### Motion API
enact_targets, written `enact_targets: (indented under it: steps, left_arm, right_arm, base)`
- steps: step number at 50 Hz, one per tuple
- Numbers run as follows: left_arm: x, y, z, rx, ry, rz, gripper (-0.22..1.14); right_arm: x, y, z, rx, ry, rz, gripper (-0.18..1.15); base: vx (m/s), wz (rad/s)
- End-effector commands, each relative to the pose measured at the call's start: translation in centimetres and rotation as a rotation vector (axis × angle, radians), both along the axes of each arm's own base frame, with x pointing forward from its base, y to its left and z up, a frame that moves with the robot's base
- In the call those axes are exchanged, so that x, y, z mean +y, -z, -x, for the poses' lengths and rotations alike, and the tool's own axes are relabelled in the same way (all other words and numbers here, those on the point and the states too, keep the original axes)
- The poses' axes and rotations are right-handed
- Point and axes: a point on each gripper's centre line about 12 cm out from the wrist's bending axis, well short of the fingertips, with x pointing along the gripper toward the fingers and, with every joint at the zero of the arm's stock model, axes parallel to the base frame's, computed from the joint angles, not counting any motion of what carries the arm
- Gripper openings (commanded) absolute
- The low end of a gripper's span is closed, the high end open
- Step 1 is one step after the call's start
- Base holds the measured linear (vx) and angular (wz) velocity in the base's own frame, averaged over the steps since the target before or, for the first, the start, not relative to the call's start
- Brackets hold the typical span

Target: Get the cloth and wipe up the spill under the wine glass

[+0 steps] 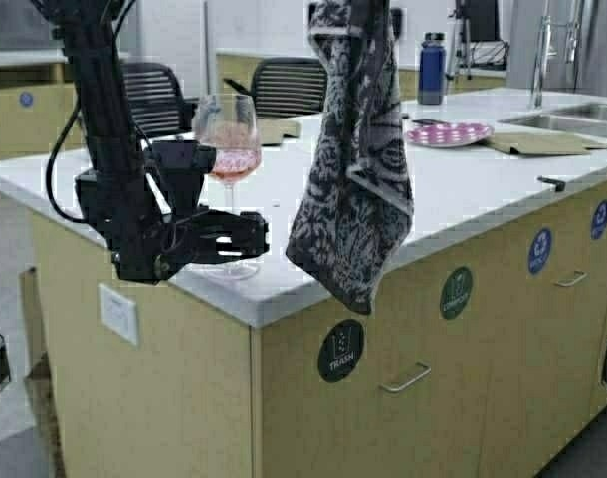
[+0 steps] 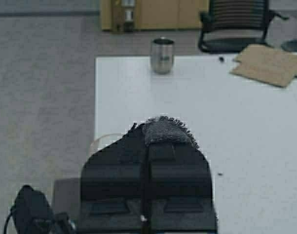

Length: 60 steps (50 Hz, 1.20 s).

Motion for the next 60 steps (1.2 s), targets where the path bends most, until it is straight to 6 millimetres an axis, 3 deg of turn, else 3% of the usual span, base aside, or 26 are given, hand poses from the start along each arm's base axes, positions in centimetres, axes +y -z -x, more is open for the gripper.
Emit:
enact_targets:
  steps: [1,14,27,32,41,49,60]
  left_arm:
    - [-0.3,-1.2,-1.0,-0.044,-0.015,0.022,0.89]
    - [-0.3,-1.3,-1.0,-0.045,-0.021,0.022,0.81]
    - [-0.1,-1.8,-0.7,-0.045,-0.024,0.024,0.36]
    - [-0.1,-2.6,-0.6,-0.05,-0.022,0.026,0.26]
    - [0.2,-5.2,0.2,-0.07,-0.019,0.035,0.25]
    - [0.9,-8.0,1.8,-0.074,-0.015,0.042,0.25]
    - [2.2,-12.1,4.8,-0.079,-0.016,0.05,0.24]
  right_arm:
    - [0.1,-1.1,0.0,-0.032,-0.002,-0.023,0.06]
    - [0.1,-1.1,0.0,-0.032,-0.003,-0.023,0.06]
    - [-0.6,-1.3,-0.9,-0.03,0.037,-0.047,0.06]
    - [-1.8,-2.3,-2.9,-0.044,0.118,-0.134,0.06]
    - [-3.3,-3.8,-7.7,-0.085,0.232,-0.221,0.06]
    - [-2.1,-3.8,-11.8,-0.099,0.245,-0.228,0.06]
    - [0.1,-2.1,-16.5,-0.081,0.236,-0.209,0.06]
  base:
    - [0.05,-0.04]
    - [0.05,-0.03]
    - [0.05,-0.04]
    - [0.04,-0.04]
    - [0.04,-0.03]
    - [0.04,-0.03]
    - [0.03,-0.02]
